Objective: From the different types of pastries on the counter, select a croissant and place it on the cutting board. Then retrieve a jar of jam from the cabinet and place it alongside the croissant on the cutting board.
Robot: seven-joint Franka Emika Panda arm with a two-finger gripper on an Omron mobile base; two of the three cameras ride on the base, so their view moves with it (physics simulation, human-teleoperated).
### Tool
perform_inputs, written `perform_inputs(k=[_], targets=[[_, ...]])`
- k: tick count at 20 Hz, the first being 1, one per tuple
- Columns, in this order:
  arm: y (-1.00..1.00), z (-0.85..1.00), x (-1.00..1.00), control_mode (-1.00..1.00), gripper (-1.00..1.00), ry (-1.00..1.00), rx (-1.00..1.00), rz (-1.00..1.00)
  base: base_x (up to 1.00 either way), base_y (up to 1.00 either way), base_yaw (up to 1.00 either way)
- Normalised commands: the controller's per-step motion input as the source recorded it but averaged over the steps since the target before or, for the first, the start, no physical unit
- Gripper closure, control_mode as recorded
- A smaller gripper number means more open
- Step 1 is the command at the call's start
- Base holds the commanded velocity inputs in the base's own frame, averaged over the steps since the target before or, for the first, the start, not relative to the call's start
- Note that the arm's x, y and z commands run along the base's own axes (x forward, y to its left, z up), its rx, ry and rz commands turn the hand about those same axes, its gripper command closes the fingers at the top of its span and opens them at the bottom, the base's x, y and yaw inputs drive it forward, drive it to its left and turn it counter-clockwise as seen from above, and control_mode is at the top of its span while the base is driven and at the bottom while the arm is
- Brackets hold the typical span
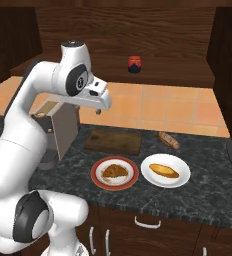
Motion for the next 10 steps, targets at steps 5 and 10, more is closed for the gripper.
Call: perform_inputs(k=[5, 10], targets=[[-0.60, 0.12, 0.00, -1.00, -1.00, -0.08, 0.00, -0.29, 0.00, 0.00, 0.00], [-0.83, 0.00, 0.00, -1.00, -1.00, -0.15, 0.00, -0.22, 0.00, 0.00, 0.00]])
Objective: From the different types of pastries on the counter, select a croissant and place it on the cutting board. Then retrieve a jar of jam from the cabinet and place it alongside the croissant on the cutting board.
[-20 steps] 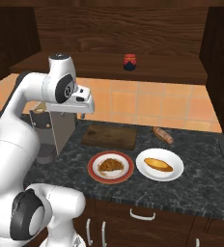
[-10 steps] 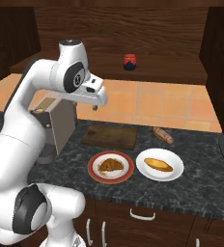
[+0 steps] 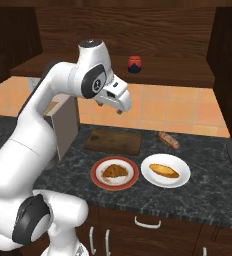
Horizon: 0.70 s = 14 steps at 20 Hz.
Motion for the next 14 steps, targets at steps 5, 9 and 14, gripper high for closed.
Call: perform_inputs(k=[5, 9, 14], targets=[[-0.49, 0.09, 0.18, -1.00, -1.00, -0.22, 0.00, -0.19, 0.00, 0.00, 0.00], [-0.25, 0.20, 0.42, -1.00, -1.00, -0.21, 0.00, -0.06, 0.00, 0.00, 0.00], [-0.42, 0.23, 0.58, -1.00, -1.00, -0.16, 0.00, 0.08, 0.00, 0.00, 0.00]])
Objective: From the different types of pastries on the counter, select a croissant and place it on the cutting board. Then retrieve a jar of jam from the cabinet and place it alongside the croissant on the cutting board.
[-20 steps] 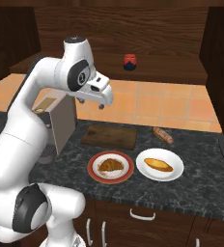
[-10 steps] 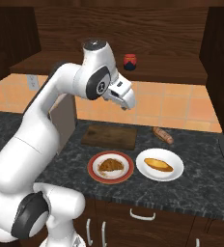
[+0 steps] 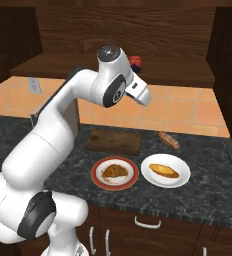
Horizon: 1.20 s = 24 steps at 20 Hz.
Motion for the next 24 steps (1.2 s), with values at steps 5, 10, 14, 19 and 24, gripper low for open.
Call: perform_inputs(k=[5, 10, 14, 19, 24], targets=[[-0.34, 0.47, 0.10, -1.00, -1.00, -0.16, 0.00, 0.19, 0.00, 0.00, 0.00], [-0.01, 0.32, -0.18, -1.00, -1.00, -0.17, 0.00, 0.05, 0.00, 0.00, 0.00], [0.04, 0.11, 0.09, -1.00, -1.00, -0.05, 0.00, 0.05, 0.00, 0.00, 0.00], [0.01, 0.52, -0.09, -1.00, -1.00, -0.25, -0.07, 0.16, 0.00, 0.00, 0.00], [0.06, 0.17, 0.02, -1.00, -1.00, -0.10, -0.05, 0.09, 0.00, 0.00, 0.00]])
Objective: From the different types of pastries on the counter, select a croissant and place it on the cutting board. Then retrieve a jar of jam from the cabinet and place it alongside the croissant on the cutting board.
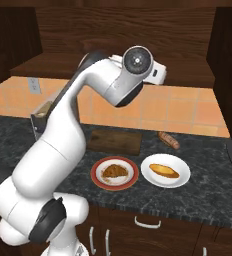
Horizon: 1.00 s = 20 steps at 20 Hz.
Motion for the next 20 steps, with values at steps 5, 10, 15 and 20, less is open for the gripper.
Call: perform_inputs(k=[5, 10, 15, 20], targets=[[0.21, 0.36, 0.43, -1.00, -1.00, -0.11, -0.12, 0.00, 0.00, 0.00, 0.00], [0.23, 0.36, 0.26, -1.00, -1.00, 0.08, -0.06, 0.01, 0.00, 0.00, 0.00], [0.23, 0.09, 0.29, -1.00, -1.00, 0.28, -0.11, 0.01, 0.00, 0.00, 0.00], [0.10, 0.04, 0.33, -1.00, -1.00, 0.08, -0.14, 0.04, 0.00, 0.00, 0.00]])
